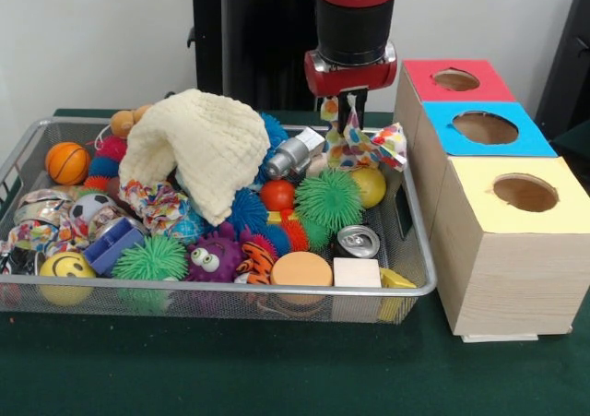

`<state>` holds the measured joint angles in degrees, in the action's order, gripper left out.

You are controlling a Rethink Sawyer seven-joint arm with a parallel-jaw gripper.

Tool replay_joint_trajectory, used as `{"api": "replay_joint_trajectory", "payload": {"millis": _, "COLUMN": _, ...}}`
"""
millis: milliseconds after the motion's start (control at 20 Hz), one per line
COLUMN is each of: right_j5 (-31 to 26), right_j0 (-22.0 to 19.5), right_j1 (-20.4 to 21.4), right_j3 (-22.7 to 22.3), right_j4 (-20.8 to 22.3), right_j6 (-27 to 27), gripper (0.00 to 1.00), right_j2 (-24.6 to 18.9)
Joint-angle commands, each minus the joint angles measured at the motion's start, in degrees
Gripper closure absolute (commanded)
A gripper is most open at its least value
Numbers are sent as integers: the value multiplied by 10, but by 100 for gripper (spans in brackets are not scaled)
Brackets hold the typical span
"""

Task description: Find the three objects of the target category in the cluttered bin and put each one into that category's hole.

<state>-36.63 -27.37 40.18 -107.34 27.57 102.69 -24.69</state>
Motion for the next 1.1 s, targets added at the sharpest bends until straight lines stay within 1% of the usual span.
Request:
{"api": "replay_joint_trajectory", "payload": {"millis": 50, "right_j5": -91, "right_j0": -25, "right_j1": 58, "right_j3": 3, "right_j4": -20, "right_j6": -103, "gripper": 100, "right_j2": -63}}
{"api": "replay_joint_trajectory", "payload": {"millis": 200, "right_j5": -150, "right_j0": -27, "right_j1": 128, "right_j3": -23, "right_j4": -89, "right_j6": -78, "gripper": 100, "right_j2": -88}}
{"api": "replay_joint_trajectory", "payload": {"millis": 400, "right_j5": -223, "right_j0": -14, "right_j1": 179, "right_j3": -16, "right_j4": -156, "right_j6": -36, "gripper": 100, "right_j2": -95}}
{"api": "replay_joint_trajectory", "payload": {"millis": 550, "right_j5": -263, "right_j0": -7, "right_j1": 190, "right_j3": 1, "right_j4": -184, "right_j6": -25, "gripper": 100, "right_j2": -95}}
{"api": "replay_joint_trajectory", "payload": {"millis": 700, "right_j5": -295, "right_j0": -1, "right_j1": 199, "right_j3": 17, "right_j4": -200, "right_j6": -20, "gripper": 100, "right_j2": -94}}
{"api": "replay_joint_trajectory", "payload": {"millis": 800, "right_j5": -308, "right_j0": 5, "right_j1": 199, "right_j3": 28, "right_j4": -202, "right_j6": -11, "gripper": 100, "right_j2": -90}}
{"api": "replay_joint_trajectory", "payload": {"millis": 950, "right_j5": -298, "right_j0": 24, "right_j1": 186, "right_j3": 40, "right_j4": -202, "right_j6": 14, "gripper": 100, "right_j2": -82}}
{"api": "replay_joint_trajectory", "payload": {"millis": 1100, "right_j5": -280, "right_j0": 45, "right_j1": 158, "right_j3": 56, "right_j4": -198, "right_j6": 35, "gripper": 100, "right_j2": -71}}
